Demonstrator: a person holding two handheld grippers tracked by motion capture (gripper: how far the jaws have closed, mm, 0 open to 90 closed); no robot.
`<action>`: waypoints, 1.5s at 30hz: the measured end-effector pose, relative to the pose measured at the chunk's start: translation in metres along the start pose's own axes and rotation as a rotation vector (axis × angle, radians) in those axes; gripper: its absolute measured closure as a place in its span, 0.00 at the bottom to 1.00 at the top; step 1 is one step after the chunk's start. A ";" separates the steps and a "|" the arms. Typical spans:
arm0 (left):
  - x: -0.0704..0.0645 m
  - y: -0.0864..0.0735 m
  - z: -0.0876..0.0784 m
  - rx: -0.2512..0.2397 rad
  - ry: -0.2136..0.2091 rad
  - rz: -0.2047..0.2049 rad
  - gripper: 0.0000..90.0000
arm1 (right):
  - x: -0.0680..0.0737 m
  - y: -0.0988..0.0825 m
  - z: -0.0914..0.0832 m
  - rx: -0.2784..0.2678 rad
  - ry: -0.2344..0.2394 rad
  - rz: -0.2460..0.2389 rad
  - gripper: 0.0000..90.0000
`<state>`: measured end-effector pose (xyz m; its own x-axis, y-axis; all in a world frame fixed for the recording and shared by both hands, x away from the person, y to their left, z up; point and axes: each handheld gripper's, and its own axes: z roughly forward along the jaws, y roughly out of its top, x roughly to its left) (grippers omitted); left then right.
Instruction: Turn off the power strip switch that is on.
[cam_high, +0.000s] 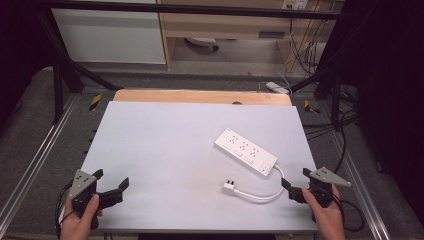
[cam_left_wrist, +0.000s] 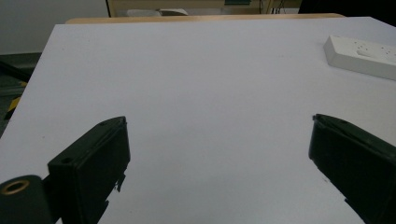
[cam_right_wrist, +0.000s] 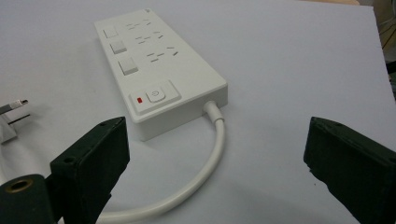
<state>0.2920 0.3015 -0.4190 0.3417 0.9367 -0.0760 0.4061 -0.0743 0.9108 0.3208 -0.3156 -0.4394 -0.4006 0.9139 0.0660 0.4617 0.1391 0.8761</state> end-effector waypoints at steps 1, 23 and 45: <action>0.000 0.000 0.000 -0.004 0.000 0.000 0.06 | 0.001 0.000 0.001 0.001 0.002 -0.006 0.08; -0.002 0.001 0.001 -0.002 -0.019 0.008 0.06 | 0.003 -0.001 0.001 -0.043 0.055 -0.012 0.07; -0.004 0.001 0.002 0.005 -0.026 0.017 0.06 | -0.001 0.006 -0.010 -0.147 0.076 0.037 0.05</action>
<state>0.2923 0.2971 -0.4189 0.3709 0.9260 -0.0709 0.4040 -0.0921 0.9101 0.3158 -0.3199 -0.4292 -0.4470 0.8850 0.1306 0.3588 0.0436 0.9324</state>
